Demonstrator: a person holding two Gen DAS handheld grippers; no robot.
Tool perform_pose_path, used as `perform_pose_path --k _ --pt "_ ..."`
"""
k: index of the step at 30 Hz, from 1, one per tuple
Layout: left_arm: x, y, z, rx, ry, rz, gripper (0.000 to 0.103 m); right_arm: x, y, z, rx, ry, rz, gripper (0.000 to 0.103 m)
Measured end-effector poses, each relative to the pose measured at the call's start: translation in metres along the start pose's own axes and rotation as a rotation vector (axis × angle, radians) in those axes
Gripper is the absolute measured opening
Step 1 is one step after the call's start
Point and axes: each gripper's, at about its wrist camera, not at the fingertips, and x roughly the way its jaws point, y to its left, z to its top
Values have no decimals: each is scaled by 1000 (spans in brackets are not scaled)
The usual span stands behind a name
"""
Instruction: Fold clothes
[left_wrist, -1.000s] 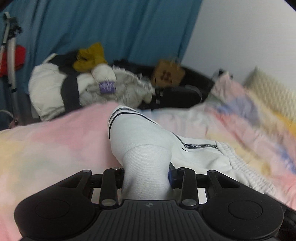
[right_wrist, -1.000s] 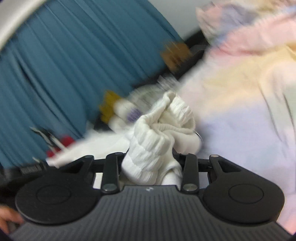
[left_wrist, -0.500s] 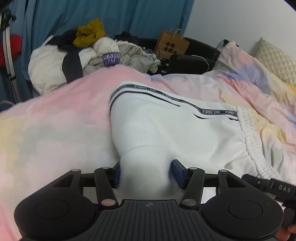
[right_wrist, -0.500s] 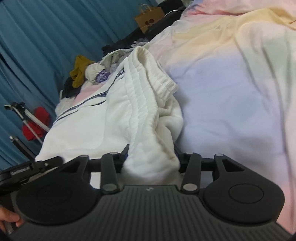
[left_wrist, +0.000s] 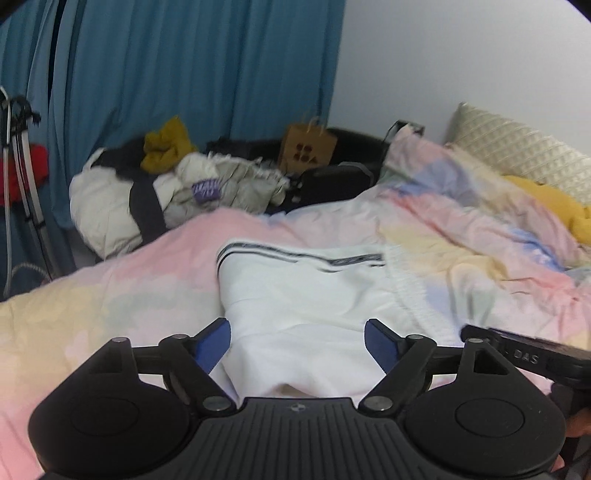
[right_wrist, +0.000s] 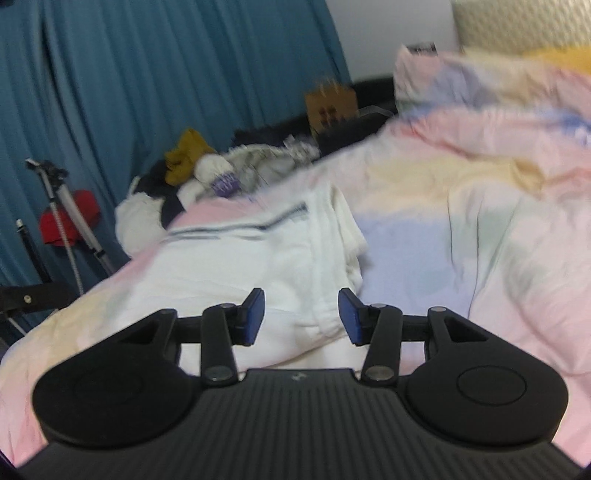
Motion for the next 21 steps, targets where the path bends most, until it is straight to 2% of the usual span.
perform_pose_path --k 7,12,17,18,20,21 --pt "-83 -20 -20 -10 -71 -2 103 -60 29 4 -81 -73 34 48" --pt "-130 -29 -34 37 -105 58 103 -88 47 -4 -115 -99 50 48" --pt "-148 -23 -52 19 -99 125 103 -99 59 -12 -155 -129 64 53" --pt "-149 -20 -57 12 -106 135 103 -101 61 -13 -155 -130 66 55" --pt "-150 -14 -66 -9 -120 150 103 -100 63 -18 -148 -134 68 80" --pt "-149 -9 -70 -22 -120 155 103 -99 63 -20 -147 -138 69 85"
